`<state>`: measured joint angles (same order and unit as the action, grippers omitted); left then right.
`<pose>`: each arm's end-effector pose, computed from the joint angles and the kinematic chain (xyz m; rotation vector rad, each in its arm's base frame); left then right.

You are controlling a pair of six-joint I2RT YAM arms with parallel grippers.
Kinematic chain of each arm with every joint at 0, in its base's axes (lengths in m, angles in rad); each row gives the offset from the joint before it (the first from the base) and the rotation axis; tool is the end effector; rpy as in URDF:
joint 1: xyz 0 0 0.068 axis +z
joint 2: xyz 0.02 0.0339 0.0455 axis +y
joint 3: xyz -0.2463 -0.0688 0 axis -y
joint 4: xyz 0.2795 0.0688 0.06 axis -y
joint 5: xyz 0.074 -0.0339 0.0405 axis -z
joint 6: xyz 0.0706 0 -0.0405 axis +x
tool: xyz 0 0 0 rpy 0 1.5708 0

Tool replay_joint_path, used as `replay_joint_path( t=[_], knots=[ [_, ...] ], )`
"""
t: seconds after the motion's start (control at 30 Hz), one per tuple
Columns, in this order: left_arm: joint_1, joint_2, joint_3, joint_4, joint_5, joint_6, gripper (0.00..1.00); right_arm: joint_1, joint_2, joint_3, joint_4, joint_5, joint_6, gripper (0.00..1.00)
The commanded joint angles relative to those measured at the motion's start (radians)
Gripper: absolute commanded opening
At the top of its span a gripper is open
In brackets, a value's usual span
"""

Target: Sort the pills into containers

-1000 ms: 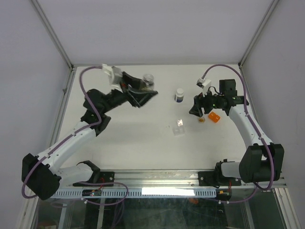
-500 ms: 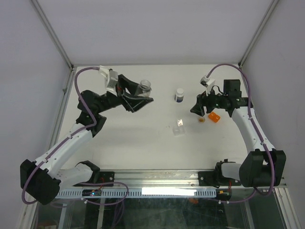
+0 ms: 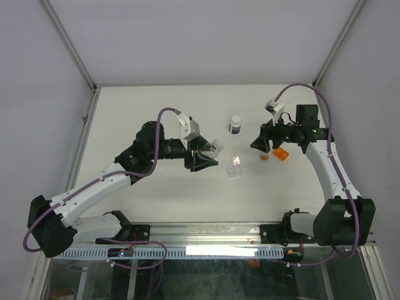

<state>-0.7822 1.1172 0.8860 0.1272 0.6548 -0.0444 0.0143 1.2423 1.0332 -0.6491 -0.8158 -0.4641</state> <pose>0.2018 -0.2611 0.3158 1.1065 1.4086 -1.1526 0.3057 0.0558 0.2547 -0.8577 2.0362 0.7379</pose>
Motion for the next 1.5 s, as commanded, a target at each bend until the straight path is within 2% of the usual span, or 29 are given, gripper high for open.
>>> replay_joint_path(
  t=[0.0, 0.13, 0.27, 0.67, 0.97, 1.47],
  knots=[
    [0.007, 0.076, 0.131, -0.303, -0.042, 0.184, 0.00, -0.010, 0.008, 0.048, -0.021, -0.021, -0.035, 0.66],
    [0.007, 0.149, 0.131, -0.355, -0.050, 0.243, 0.00, -0.023, 0.029, 0.057, -0.045, 0.027, -0.064, 0.66],
    [0.006, 0.256, 0.193, -0.434, -0.077, 0.303, 0.00, -0.053, 0.060, 0.062, -0.045, 0.096, -0.074, 0.67],
    [-0.028, 0.559, 0.405, -0.637, -0.152, 0.427, 0.00, -0.206, 0.078, 0.061, -0.030, 0.066, -0.034, 0.68],
    [-0.065, 0.643, 0.452, -0.639, -0.179, 0.465, 0.00, -0.251, 0.094, 0.057, -0.022, 0.048, -0.027, 0.68],
    [-0.099, 0.758, 0.510, -0.613, -0.177, 0.490, 0.00, -0.258, 0.098, 0.057, -0.029, 0.034, -0.034, 0.68]
  ],
)
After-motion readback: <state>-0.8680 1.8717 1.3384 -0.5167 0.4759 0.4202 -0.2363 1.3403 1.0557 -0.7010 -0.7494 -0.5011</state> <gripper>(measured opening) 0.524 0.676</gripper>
